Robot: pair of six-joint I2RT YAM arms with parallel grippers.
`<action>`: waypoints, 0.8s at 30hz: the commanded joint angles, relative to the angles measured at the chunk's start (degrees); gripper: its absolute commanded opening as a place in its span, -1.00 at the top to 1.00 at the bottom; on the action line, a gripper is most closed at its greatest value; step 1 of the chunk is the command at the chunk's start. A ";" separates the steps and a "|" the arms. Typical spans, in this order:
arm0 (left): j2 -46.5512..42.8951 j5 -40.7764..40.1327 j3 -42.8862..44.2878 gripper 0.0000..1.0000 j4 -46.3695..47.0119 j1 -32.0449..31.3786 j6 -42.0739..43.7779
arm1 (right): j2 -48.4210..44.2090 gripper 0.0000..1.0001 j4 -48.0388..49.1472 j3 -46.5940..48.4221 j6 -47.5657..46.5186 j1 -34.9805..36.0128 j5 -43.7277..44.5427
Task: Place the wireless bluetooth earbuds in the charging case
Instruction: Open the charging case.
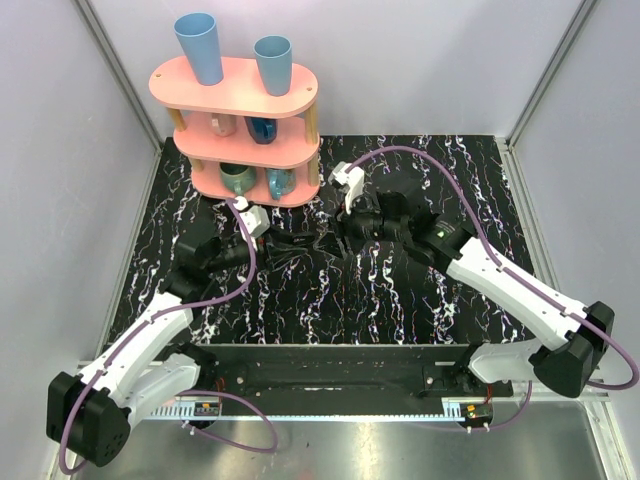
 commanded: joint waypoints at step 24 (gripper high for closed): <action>-1.58 6.48 1.80 1.00 6.42 0.26 -3.59 | 2.73 -0.15 6.96 1.57 1.72 -0.21 -1.25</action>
